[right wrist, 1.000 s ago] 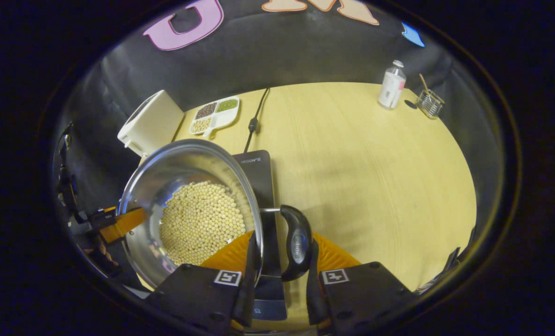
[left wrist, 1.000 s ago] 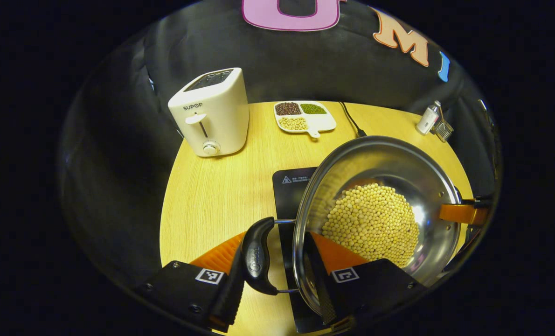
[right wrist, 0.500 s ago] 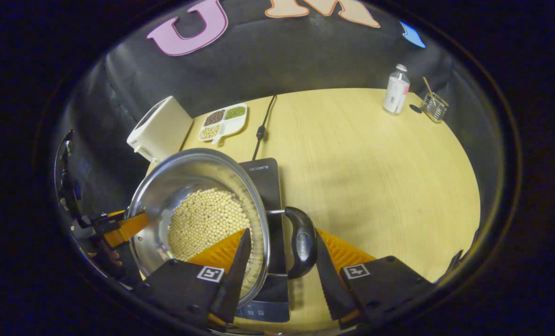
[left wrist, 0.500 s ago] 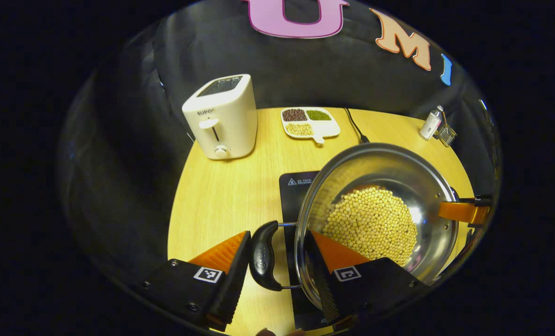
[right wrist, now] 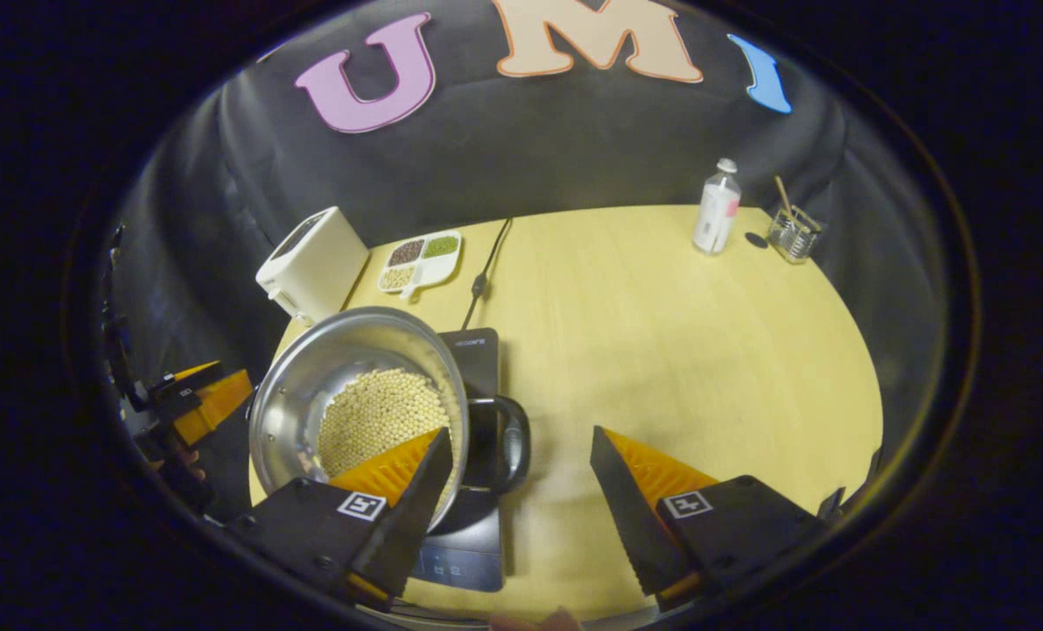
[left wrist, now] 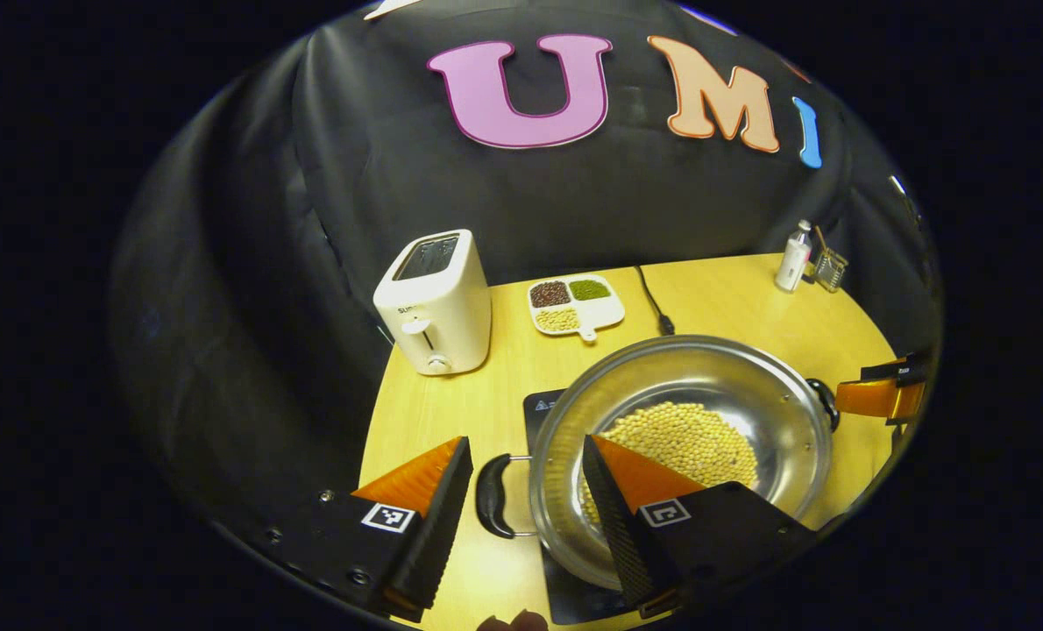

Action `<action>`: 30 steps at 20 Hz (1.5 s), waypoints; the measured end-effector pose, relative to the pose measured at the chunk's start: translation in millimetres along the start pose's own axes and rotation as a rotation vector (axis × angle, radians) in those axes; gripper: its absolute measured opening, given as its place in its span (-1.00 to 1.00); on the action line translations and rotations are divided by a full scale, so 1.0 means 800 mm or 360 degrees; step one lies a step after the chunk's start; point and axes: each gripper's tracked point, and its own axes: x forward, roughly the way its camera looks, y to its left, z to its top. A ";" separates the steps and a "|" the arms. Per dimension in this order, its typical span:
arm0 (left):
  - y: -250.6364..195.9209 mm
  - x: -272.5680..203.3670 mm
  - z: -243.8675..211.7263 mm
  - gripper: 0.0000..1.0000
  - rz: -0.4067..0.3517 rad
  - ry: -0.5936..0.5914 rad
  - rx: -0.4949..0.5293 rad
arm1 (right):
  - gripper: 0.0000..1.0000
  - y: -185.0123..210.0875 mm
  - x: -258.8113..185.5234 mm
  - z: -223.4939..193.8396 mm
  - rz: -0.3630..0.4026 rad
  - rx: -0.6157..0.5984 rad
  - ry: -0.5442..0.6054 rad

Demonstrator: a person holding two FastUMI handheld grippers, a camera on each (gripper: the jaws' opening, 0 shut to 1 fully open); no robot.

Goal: First push the handle of the pot to place it horizontally, then grasp the pot with both hands and set it on the induction cooktop.

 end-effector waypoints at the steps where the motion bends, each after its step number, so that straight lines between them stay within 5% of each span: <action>1: -0.008 -0.004 0.001 0.56 -0.0004 -0.0008 -0.0015 | 0.96 -0.009 -0.008 0.004 -0.0002 -0.0018 -0.0029; 9: -0.105 -0.062 -0.020 0.56 0.0034 0.0056 -0.0132 | 0.92 -0.112 -0.055 -0.008 0.0063 -0.0032 -0.0116; 19: -0.339 -0.151 -0.086 0.52 -0.0032 0.0126 -0.0245 | 0.92 -0.324 -0.102 -0.089 0.0073 -0.0048 -0.0117; 25: -0.393 -0.168 -0.107 0.52 -0.0061 0.0260 -0.0343 | 0.92 -0.368 -0.127 -0.113 0.0074 0.0030 -0.0084; 30: -0.380 -0.193 -0.037 0.53 -0.0055 0.0006 -0.0316 | 0.90 -0.345 -0.170 -0.059 0.0103 0.0004 -0.0272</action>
